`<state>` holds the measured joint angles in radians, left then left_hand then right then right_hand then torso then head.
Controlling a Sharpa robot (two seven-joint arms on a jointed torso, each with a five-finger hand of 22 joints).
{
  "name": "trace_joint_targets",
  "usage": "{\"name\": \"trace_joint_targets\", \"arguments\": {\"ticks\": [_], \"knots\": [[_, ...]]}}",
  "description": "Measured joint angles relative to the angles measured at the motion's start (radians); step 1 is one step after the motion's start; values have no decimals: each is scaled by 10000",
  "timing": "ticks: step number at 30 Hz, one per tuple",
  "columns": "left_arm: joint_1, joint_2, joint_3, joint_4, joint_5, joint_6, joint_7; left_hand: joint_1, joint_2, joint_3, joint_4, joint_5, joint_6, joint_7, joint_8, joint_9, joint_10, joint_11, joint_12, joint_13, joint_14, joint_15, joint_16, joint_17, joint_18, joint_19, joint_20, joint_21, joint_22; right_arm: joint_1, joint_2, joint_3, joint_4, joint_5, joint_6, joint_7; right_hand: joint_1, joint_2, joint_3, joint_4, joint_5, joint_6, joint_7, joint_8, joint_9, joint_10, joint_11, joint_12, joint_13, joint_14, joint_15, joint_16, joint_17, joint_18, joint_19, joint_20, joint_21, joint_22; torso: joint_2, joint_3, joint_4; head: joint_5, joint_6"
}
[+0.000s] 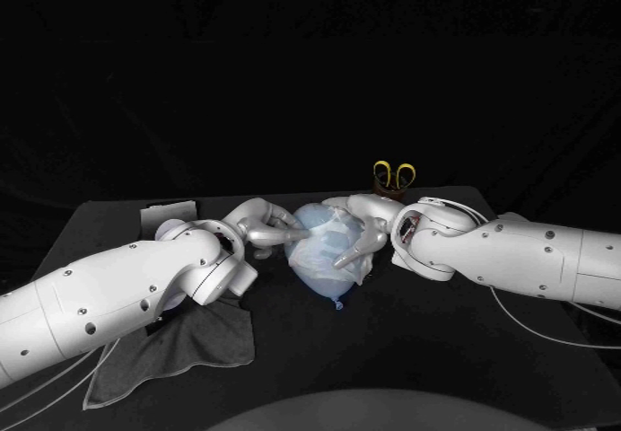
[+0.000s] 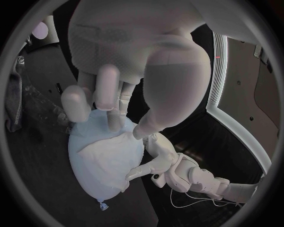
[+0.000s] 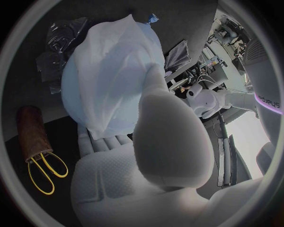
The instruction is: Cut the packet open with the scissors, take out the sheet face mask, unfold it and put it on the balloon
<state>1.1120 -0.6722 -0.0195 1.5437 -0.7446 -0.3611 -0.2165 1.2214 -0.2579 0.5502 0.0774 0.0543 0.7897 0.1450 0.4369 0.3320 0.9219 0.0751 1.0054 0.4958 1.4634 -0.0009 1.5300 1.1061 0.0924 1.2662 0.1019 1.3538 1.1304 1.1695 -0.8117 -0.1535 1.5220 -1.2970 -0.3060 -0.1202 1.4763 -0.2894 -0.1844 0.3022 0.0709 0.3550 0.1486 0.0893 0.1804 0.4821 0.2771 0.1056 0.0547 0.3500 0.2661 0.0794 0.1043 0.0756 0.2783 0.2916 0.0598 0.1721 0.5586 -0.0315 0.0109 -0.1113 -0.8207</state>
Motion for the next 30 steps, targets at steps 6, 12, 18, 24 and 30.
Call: {"name": "trace_joint_targets", "arguments": {"ticks": [6, 12, 18, 24, 30], "knots": [[5, 22, 1, -16, -199, 250, -33, 54, 54, -219, 78, 0, 194, -19, 1, -81, 2, 0, 125, -1, 0, 0, 4, 139, -1, 0, 0, -1, 123, -5, 4, 0, -4, -4, 0, -8, 0, 0, 0, 0, 0, -1, 0, 31, -1, 0, 0, -19, -1, 0, 0, 0, -1, 0, 0, 0, 0, 0, 2, 1, -3, 8, 12], [5, 24, 0, -4, -304, 477, -43, 398, 209, -301, 82, 0, 690, -177, 72, -138, 78, -151, 255, -2, -12, -13, 4, -17, -3, 106, -90, 20, 264, -8, 5, 1, -6, -7, 0, -14, 0, 0, 0, 0, -1, -2, 0, 31, -4, -1, 0, 16, -5, 0, 0, 0, -2, 0, 0, 0, 0, 8, 3, 0, -3, -11, 9], [-1, 14, -6, 8, -326, 637, -26, 798, 365, -318, 4, 0, 1071, -323, 263, -142, 147, -291, 282, -34, -53, -170, 4, -194, -4, 224, -176, 132, 423, -10, 3, 2, -2, -10, 0, -15, 0, 0, 0, 0, -1, -1, 0, 31, -7, -2, 0, 16, -9, 0, 0, 0, -2, 0, 0, 0, 0, 7, 4, -1, -1, -35, 8], [-1, 47, -6, -35, -328, 714, -22, 910, 382, -285, -46, 0, 1013, -265, 172, -225, 148, -292, 282, -84, -54, -170, 3, -240, -7, 371, -217, 231, 587, -12, 0, 3, 3, -13, 1, -18, 0, 0, -1, 0, -1, -2, 0, 31, -6, -3, -1, 15, -4, 0, 0, 0, -3, 0, 0, 0, 0, 7, 7, -1, -2, -39, 13], [-1, 170, -8, -206, -328, 765, -29, 958, 431, -259, -72, 0, 850, -179, -55, -363, 314, -269, 427, -86, -54, -170, 2, -851, -9, 599, -221, 397, 930, -11, -4, 4, 4, -16, 1, -35, 0, 0, 0, 0, -1, -3, 1, 30, -2, -4, -1, 13, -2, 0, 0, 0, -4, 0, 0, 0, 0, 6, 9, 0, -5, -39, 18]]}}
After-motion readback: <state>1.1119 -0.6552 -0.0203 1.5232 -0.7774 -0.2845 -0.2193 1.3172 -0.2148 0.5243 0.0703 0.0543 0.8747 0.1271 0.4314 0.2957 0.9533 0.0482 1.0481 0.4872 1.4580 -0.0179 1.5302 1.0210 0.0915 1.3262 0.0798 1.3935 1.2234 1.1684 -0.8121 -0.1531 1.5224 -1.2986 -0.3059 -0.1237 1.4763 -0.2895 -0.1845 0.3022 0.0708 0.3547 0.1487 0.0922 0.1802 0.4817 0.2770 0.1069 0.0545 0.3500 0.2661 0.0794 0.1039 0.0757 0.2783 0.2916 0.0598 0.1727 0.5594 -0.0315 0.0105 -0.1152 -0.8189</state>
